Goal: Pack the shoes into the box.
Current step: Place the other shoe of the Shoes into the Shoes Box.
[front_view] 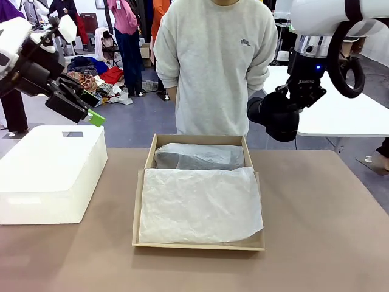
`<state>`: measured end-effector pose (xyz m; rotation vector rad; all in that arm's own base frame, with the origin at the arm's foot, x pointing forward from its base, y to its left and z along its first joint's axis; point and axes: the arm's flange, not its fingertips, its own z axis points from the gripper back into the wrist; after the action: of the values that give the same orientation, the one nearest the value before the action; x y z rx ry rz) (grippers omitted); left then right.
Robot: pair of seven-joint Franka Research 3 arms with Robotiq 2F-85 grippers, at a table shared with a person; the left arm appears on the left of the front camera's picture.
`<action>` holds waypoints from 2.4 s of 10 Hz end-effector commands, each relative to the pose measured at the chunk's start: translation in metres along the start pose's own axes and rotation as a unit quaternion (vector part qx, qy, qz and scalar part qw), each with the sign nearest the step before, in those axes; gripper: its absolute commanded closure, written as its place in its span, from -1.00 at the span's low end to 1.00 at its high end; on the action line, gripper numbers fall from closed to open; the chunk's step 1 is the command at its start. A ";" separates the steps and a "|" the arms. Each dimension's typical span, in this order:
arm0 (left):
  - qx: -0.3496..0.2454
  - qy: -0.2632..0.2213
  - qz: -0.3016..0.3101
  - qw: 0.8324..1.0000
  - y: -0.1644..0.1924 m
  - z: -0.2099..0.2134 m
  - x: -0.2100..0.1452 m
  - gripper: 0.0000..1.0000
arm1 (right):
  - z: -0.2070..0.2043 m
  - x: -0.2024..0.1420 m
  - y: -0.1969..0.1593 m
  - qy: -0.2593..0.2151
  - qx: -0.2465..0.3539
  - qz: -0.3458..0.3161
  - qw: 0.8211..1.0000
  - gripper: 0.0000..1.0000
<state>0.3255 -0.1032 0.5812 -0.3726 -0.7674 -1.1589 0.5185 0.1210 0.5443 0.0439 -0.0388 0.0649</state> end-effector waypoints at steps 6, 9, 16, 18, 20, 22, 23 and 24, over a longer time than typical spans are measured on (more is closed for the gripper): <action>-0.006 -0.006 -0.007 1.000 0.001 0.001 0.000 -1.00 | 0.001 0.000 -0.003 0.000 0.004 -0.002 1.000 1.00; -0.006 -0.006 -0.007 1.000 0.001 0.001 0.000 -1.00 | 0.011 -0.006 0.030 -0.034 -0.040 -0.147 0.988 1.00; -0.006 -0.006 -0.007 1.000 0.001 0.001 0.000 -1.00 | 0.024 -0.020 0.145 -0.045 0.003 -0.413 0.909 1.00; -0.006 -0.006 -0.007 1.000 0.001 0.001 0.000 -1.00 | 0.016 -0.014 0.166 -0.049 0.018 -0.465 0.884 1.00; -0.006 -0.006 -0.007 1.000 0.001 0.001 0.000 -1.00 | 0.011 -0.013 0.168 -0.051 0.005 -0.469 0.882 1.00; -0.006 -0.006 -0.007 1.000 0.001 0.001 0.000 -1.00 | 0.005 -0.016 0.165 -0.036 0.006 -0.461 0.887 1.00; -0.006 -0.006 -0.007 1.000 0.001 0.001 0.000 -1.00 | 0.005 -0.016 0.165 -0.036 0.006 -0.461 0.887 1.00; -0.006 -0.006 -0.007 1.000 0.001 0.001 0.000 -1.00 | 0.005 -0.016 0.165 -0.036 0.006 -0.461 0.887 1.00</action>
<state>0.3257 -0.1030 0.5814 -0.3720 -0.7672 -1.1587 0.4931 0.2837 0.5513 0.0620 -0.0930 -0.8891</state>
